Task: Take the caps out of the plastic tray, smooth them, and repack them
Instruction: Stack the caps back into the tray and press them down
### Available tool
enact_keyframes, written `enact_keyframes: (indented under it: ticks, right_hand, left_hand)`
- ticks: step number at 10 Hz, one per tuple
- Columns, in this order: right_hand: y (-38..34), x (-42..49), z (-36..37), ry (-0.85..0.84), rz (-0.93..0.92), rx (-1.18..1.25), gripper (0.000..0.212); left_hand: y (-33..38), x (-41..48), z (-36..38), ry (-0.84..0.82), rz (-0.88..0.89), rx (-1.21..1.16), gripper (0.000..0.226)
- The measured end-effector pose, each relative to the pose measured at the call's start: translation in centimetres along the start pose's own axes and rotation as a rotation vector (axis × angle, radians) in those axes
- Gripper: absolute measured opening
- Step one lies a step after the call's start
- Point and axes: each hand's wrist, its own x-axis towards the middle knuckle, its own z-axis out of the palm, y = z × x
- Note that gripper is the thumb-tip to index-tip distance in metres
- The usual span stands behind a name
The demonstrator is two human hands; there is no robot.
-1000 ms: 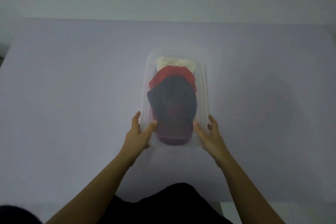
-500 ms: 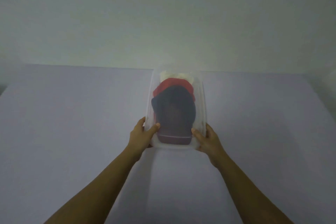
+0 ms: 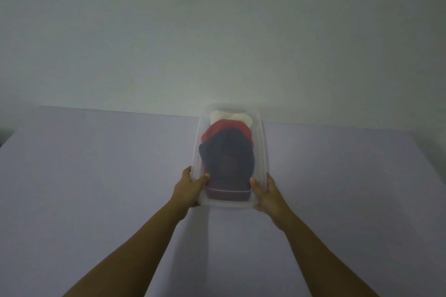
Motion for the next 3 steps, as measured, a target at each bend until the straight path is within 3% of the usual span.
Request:
enact_keyframes:
  ticks: [1,2,3]
  right_hand:
    - [-0.4,-0.4,0.2,0.089,-0.056,-0.184,0.086]
    - [-2.0,-2.5,0.3,0.235,-0.158,-0.472,0.07]
    - [-2.6,-3.9,0.4,0.28,-0.25,-0.632,0.063]
  left_hand:
    - [0.2,-0.1,0.6,0.094,0.044,0.135,0.081]
    - [1.2,-2.0,1.6,0.279,0.274,0.402,0.075]
    - [1.3,-3.1,1.8,0.273,0.433,0.516,0.064]
